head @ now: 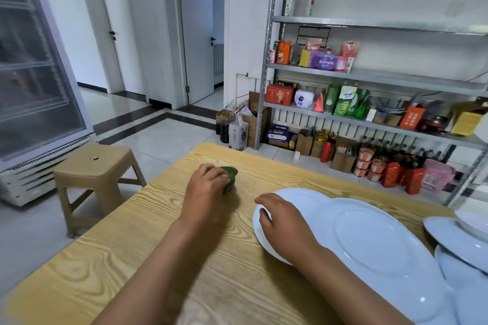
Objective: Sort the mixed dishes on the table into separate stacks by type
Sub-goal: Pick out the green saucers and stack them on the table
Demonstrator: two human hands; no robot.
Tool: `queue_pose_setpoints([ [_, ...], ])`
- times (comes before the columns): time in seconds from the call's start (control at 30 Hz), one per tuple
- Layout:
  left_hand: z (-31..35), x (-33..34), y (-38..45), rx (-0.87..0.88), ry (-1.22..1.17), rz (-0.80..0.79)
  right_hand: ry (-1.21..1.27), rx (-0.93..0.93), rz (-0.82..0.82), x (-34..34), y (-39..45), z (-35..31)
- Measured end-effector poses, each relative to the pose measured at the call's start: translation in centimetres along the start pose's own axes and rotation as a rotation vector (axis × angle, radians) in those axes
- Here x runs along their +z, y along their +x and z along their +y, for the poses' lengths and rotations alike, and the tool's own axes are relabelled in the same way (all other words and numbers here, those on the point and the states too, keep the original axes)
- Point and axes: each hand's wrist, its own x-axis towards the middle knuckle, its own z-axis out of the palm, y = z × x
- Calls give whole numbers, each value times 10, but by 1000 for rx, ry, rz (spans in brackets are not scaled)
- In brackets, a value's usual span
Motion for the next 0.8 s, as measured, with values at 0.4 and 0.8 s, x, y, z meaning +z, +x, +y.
queue_pose_setpoints([
  [0.4, 0, 22, 1, -59, 174, -162, -68, 25, -32, -12, -16, 9],
  [0.8, 137, -6, -18, 270, -16, -87, 70, 158, 169, -92, -93, 39],
])
